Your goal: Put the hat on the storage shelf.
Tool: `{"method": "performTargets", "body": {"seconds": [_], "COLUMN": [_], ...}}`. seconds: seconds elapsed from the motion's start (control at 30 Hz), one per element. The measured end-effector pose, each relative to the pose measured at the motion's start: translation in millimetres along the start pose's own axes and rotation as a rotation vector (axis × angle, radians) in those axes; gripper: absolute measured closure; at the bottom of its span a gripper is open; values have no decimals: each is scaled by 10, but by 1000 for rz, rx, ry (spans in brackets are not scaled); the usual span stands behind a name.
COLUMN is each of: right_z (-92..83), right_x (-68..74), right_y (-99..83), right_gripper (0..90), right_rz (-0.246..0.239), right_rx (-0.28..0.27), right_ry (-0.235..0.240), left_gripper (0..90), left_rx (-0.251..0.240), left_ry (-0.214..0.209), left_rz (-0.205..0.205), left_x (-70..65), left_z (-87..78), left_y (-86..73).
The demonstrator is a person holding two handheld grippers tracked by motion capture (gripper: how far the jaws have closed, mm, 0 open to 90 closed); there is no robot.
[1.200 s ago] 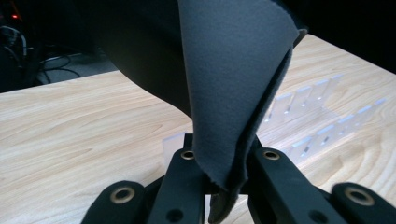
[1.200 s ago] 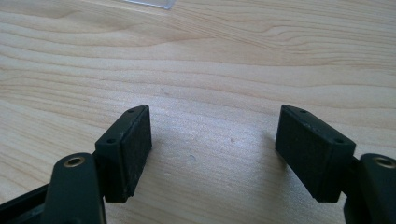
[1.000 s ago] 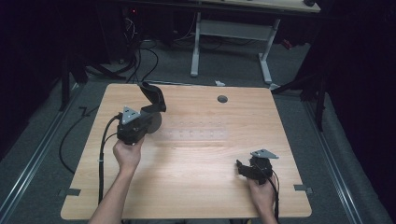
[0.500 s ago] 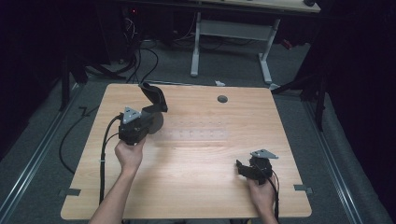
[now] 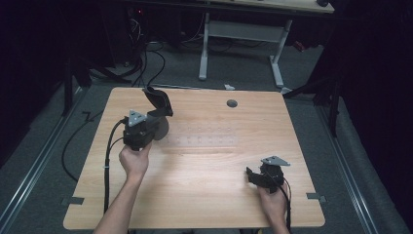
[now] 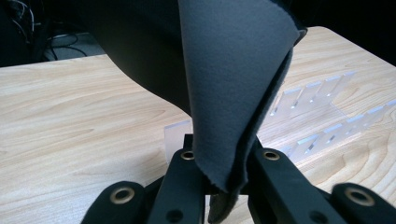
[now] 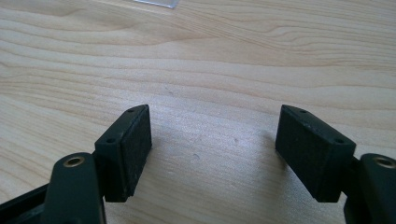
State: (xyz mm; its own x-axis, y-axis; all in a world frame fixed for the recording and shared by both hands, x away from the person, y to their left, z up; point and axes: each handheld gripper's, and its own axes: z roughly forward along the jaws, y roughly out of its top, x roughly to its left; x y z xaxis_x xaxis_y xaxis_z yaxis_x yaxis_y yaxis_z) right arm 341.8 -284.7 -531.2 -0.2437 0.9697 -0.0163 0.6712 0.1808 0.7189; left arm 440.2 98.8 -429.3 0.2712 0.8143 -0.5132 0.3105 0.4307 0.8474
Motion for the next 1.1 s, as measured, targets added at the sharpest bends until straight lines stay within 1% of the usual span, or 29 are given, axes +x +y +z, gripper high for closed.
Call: {"method": "performTargets", "body": {"seconds": [0.17,0.27,0.33,0.47,0.5,0.57,0.63,0.7,0.73,0.77,0.8,0.9,0.93,1.03,1.07,1.1], "right_z": [1,1,1,1,1,1,1,1,1,1,1,1,1,1,1,1], "right_x": [0,1,1,1,1,1,1,1,1,1,1,1,1,1,1,1], "right_y": [-1,-1,-1,-1,-1,-1,-1,-1,-1,-1,-1,-1,-1,-1,-1,-1], "right_gripper": [271,271,271,271,271,271,271,271,271,271,271,271,271,271,271,271], "right_rz": [-1,-1,-2,-1,-2,-3,-2,-3,-3,-3,-3,-3,-3,-3,-3,-3], "right_rx": [-2,-2,-2,-2,-2,-2,-2,-2,-2,-2,-2,-2,-2,-2,-2,-2], "right_ry": [0,1,1,1,1,1,2,2,2,2,2,2,2,2,2,2], "left_gripper": [862,862,862,862,862,862,861,861,861,860,860,858,857,852,850,847], "left_rx": [5,35,43,34,37,42,45,49,58,58,54,54,61,71,71,73], "left_ry": [-5,13,21,14,10,13,7,7,0,0,-11,-19,-22,-26,-26,-28], "left_rz": [2,10,13,13,15,6,-11,-12,-11,-11,-20,-21,-14,-11,-11,-20], "left_x": [-62,-69,-65,-65,-52,-24,8,21,42,42,59,80,92,105,105,125], "left_z": [35,70,84,88,95,108,123,128,132,132,127,113,102,89,89,77], "left_y": [-28,-48,-50,-76,-111,-147,-184,-204,-243,-243,-265,-271,-272,-275,-275,-279]}}
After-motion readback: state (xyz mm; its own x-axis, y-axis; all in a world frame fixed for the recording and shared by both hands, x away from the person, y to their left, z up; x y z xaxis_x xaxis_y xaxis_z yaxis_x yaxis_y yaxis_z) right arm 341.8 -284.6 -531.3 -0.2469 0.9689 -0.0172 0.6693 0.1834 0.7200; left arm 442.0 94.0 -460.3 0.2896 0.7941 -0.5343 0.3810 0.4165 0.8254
